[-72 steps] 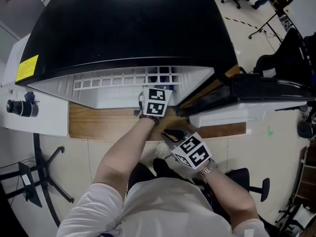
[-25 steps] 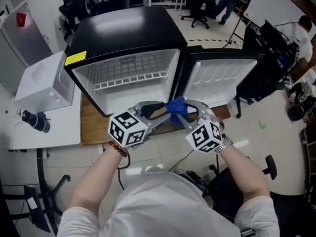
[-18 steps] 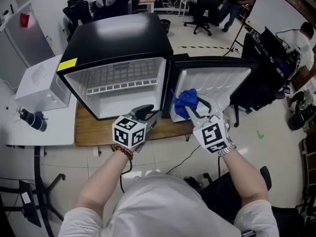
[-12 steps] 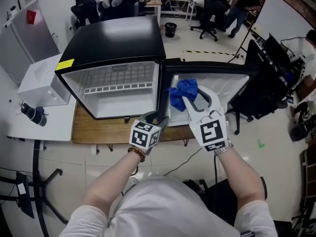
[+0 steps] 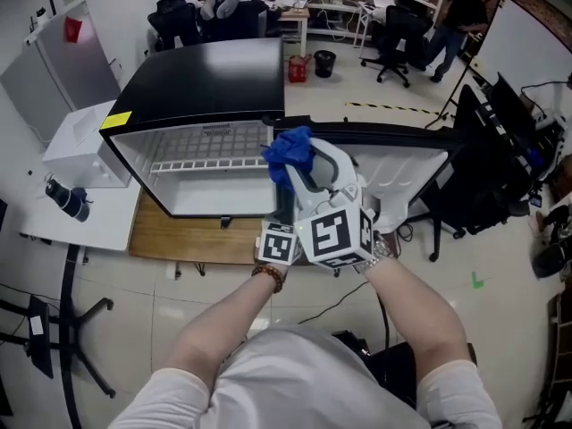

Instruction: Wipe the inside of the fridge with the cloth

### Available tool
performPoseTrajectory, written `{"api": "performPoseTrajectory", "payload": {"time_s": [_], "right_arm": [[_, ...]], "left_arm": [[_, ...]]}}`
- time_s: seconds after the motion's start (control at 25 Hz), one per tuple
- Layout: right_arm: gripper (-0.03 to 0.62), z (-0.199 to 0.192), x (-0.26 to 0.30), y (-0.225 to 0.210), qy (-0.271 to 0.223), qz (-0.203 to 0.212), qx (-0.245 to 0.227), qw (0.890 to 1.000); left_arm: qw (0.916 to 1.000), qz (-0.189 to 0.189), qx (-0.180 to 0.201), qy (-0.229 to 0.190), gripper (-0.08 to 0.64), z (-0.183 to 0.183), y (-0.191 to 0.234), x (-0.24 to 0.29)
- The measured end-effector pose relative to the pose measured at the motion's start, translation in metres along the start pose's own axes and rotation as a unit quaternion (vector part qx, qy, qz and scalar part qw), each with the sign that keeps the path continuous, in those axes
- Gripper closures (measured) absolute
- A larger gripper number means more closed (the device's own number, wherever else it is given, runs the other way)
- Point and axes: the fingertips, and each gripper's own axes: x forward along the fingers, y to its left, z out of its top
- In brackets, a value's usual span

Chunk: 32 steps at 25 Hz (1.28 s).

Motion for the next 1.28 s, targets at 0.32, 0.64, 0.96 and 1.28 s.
{"api": "performPoseTrajectory", "payload": {"time_s": [0.32,0.64,0.96,1.28], "right_arm": [[0.457,-0.016,-0.012,-0.016,-0.003,-0.026,0.005,1.000],[0.457,-0.039,-0.028,-0.036,0.012,-0.067,-0.032,0.997],[0.457,-0.069,-0.052,-0.064,0.035,-0.107,-0.058,0.992],[0.457,-0.111,-0.089,-0.114,0.071,-0.157,-0.046,0.984]], "left_arm": [[0.9992,0.039,0.002,-0.001,0.411,-0.002,0.005,0.005],[0.9987,0.046,-0.019,-0.004,0.443,-0.005,0.008,0.006],[0.9989,0.043,-0.020,-0.001,0.445,-0.007,0.008,0.006],[0.9987,0.048,-0.012,-0.008,0.445,-0.001,0.008,0.002]]}}
